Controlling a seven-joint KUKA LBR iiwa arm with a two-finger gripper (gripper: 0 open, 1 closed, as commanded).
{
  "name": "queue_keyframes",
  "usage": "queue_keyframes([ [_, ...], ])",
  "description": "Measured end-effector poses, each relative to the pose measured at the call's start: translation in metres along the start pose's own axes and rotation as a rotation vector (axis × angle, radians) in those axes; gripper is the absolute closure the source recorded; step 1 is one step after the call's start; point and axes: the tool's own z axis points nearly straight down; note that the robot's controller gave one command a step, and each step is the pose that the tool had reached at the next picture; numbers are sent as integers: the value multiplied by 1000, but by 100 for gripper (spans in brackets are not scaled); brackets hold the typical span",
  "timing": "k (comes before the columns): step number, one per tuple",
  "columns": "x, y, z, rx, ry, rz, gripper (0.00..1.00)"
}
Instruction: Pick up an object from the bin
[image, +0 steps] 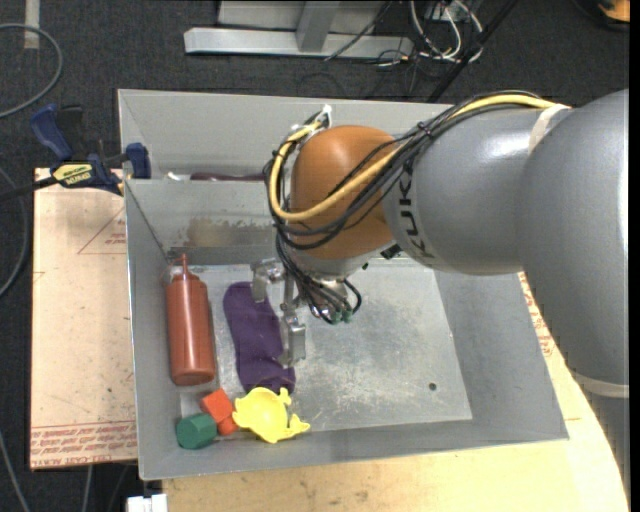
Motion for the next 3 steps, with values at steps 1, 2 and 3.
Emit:
queue_keyframes([
  [1,8,8,25,-3,12,-228,0],
  [2,26,21,13,0,3,-419,0],
  [3,51,45,60,-5,7,-650,0],
])
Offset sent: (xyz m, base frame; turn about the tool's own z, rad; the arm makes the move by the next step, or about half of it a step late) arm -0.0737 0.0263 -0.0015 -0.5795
